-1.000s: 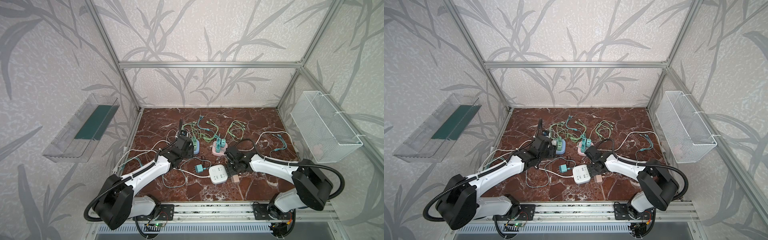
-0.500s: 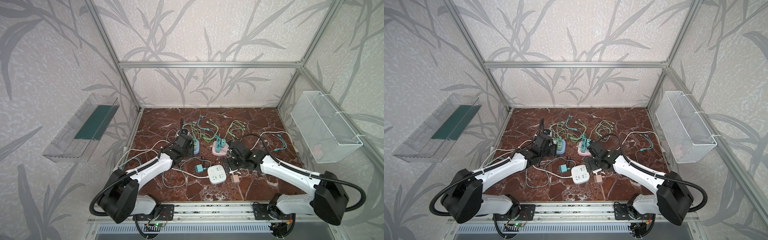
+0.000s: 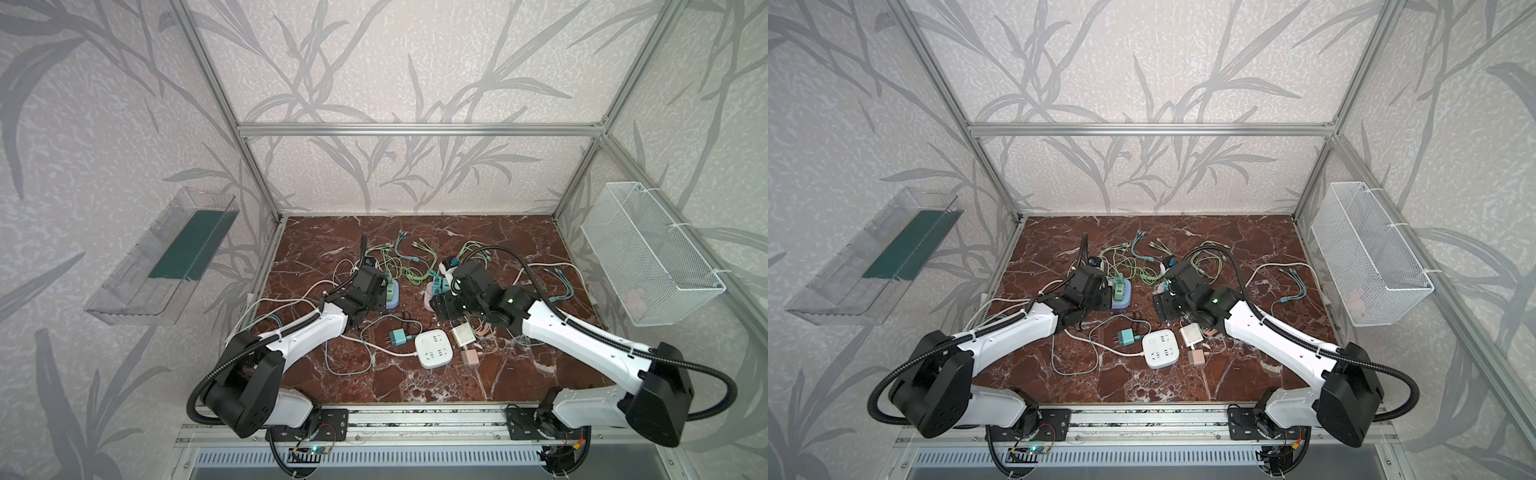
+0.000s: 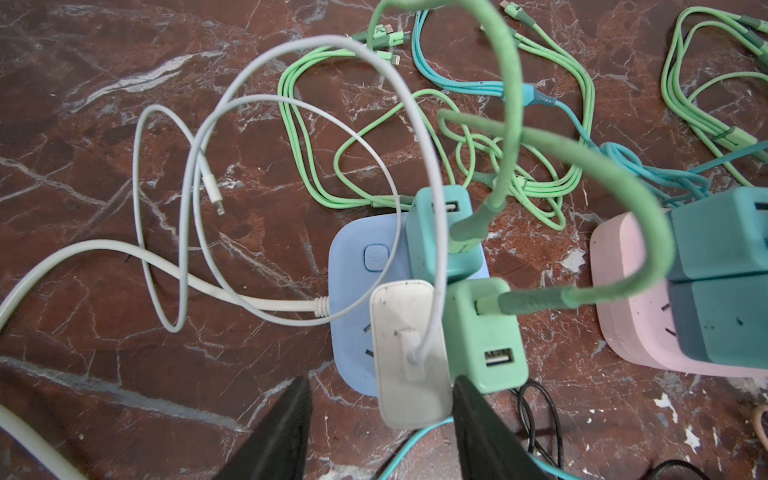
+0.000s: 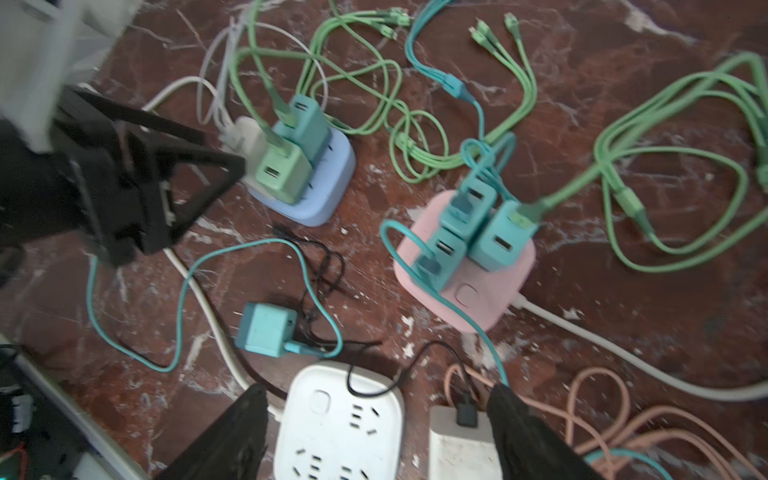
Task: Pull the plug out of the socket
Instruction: 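Move right gripper onto the blue strip while left gripper lowers onto its white charger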
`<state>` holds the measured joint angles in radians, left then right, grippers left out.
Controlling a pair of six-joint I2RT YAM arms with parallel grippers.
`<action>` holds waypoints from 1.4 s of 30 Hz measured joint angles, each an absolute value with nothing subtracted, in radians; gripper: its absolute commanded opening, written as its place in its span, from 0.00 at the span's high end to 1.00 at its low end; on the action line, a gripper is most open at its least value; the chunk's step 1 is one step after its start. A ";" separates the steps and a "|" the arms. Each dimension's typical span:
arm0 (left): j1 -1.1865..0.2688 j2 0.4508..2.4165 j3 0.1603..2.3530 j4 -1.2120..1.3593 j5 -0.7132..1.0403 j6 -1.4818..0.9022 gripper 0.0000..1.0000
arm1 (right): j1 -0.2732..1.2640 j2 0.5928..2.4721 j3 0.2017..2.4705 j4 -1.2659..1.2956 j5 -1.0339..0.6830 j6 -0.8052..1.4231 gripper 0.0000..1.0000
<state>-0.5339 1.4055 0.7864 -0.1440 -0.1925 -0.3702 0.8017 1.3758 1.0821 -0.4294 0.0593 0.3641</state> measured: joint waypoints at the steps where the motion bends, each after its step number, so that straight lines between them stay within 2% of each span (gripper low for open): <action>1: -0.533 1.406 0.786 -0.142 -0.193 -0.369 0.46 | 0.806 1.404 1.102 -0.414 0.051 0.364 0.28; 8: -0.525 1.412 0.786 -0.117 -0.192 -0.369 0.48 | 0.815 1.605 1.239 -0.356 0.009 0.367 0.48; 18: -0.514 1.429 0.794 -0.092 -0.173 -0.366 0.52 | 0.779 1.853 1.374 -0.319 -0.050 0.387 0.50; 38: -0.507 1.487 0.823 -0.082 -0.151 -0.357 0.52 | 0.749 2.069 1.521 -0.319 -0.125 0.419 0.50; 42: -0.505 1.494 0.837 -0.081 -0.147 -0.354 0.59 | 0.749 2.100 1.541 -0.319 -0.133 0.419 0.50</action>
<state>-0.5049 1.4940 0.8368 -0.0811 -0.1467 -0.3542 0.7486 2.1002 1.5414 -0.3195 -0.1326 0.4187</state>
